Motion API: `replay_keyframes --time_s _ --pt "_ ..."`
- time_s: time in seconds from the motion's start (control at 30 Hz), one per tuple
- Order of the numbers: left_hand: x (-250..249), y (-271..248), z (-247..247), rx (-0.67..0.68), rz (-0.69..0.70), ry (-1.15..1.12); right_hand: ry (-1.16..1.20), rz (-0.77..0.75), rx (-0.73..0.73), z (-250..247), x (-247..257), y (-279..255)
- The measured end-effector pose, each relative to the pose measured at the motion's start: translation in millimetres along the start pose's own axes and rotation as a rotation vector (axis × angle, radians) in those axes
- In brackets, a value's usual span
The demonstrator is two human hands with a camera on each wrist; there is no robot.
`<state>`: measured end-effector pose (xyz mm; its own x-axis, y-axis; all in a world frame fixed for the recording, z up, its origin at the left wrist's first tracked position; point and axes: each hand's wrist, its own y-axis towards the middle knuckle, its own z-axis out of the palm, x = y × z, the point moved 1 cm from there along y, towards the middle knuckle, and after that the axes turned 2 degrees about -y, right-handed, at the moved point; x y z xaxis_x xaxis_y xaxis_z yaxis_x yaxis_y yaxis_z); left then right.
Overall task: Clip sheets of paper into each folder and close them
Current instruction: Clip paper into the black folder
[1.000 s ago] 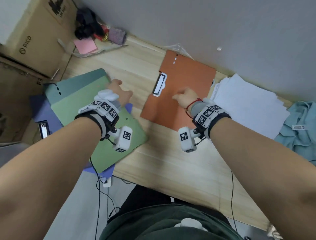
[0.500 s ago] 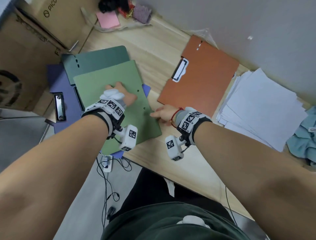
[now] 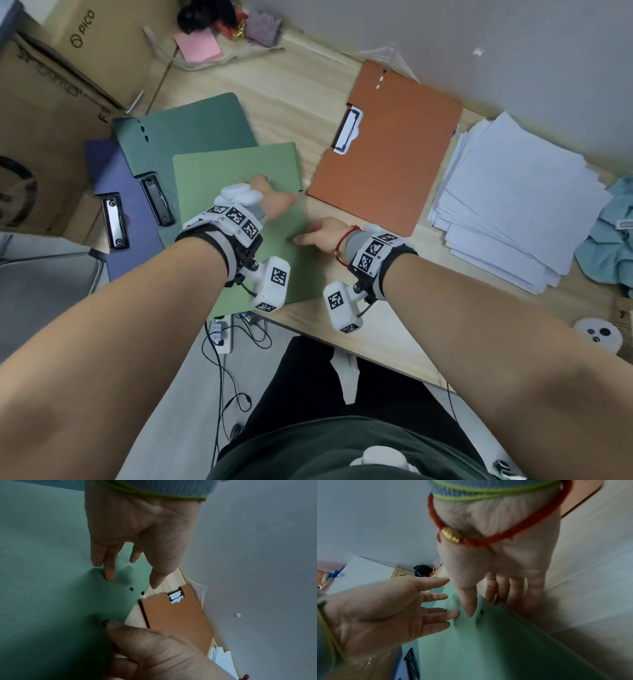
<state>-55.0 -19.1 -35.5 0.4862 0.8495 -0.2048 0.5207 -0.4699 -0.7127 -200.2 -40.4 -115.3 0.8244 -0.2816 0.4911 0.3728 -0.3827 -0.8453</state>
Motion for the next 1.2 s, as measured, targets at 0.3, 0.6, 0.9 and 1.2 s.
replay_keyframes --time_s 0.3,0.6,0.9,1.2 --pt "-54 -24 -15 -0.062 0.147 -0.226 0.029 -0.167 -0.084 -55 -2 -54" --pt "-156 -78 -44 -0.277 0.373 -0.342 0.153 -0.326 -0.386 -183 -70 -165" --pt "-241 -157 42 0.13 0.5 -0.358 0.187 -0.446 -0.579 -211 -106 -217" --pt "-259 -141 72 -0.027 0.481 -0.23 0.141 -0.426 -0.511 -206 -137 -216"
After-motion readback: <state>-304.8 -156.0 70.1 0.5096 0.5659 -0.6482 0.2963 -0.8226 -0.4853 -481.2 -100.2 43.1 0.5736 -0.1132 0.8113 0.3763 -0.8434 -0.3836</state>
